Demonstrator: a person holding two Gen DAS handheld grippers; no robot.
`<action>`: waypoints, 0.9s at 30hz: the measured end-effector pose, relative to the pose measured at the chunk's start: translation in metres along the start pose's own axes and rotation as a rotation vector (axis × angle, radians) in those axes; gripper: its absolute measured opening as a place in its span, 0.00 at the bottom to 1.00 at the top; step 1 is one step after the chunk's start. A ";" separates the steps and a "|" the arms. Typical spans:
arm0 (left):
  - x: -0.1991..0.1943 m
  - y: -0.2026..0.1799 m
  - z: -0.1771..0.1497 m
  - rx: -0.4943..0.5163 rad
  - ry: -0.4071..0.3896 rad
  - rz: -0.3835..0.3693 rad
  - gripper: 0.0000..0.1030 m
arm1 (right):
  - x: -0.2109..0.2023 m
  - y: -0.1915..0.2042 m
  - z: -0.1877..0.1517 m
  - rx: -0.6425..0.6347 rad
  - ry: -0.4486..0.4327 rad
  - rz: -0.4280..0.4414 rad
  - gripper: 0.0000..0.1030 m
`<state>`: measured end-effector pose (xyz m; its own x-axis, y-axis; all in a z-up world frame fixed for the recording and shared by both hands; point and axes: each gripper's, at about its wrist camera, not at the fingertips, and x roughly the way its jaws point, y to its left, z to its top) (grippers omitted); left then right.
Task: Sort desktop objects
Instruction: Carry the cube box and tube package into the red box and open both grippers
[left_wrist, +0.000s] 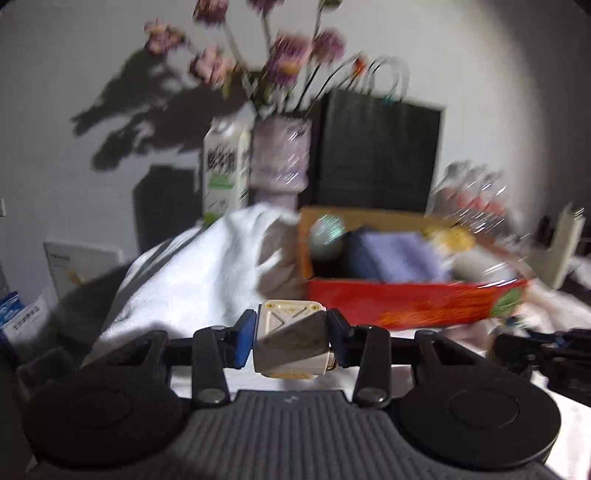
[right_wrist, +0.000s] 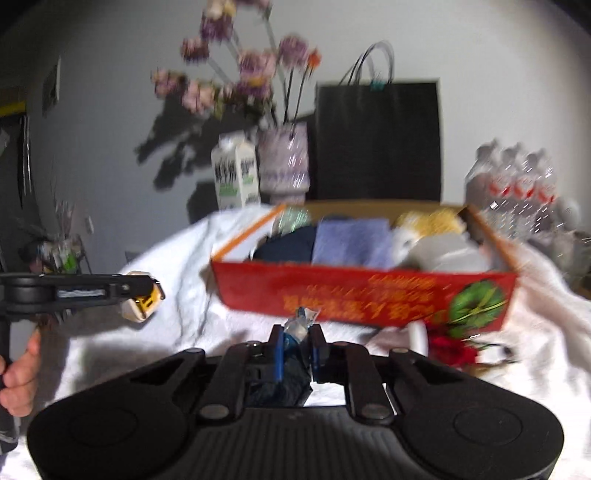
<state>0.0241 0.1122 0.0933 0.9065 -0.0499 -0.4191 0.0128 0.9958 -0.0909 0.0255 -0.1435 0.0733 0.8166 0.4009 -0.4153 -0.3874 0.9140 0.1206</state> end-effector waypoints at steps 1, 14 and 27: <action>-0.011 -0.007 -0.001 -0.003 -0.011 -0.020 0.40 | -0.010 -0.006 0.000 0.017 -0.009 0.003 0.12; -0.072 -0.088 -0.068 -0.003 0.077 -0.111 0.40 | -0.118 -0.038 -0.044 -0.010 -0.057 -0.109 0.12; -0.074 -0.106 -0.070 0.050 0.081 -0.107 0.40 | -0.131 -0.048 -0.052 0.012 -0.070 -0.076 0.12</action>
<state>-0.0741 0.0047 0.0707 0.8617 -0.1600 -0.4816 0.1303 0.9869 -0.0949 -0.0847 -0.2428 0.0753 0.8716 0.3335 -0.3593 -0.3185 0.9424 0.1023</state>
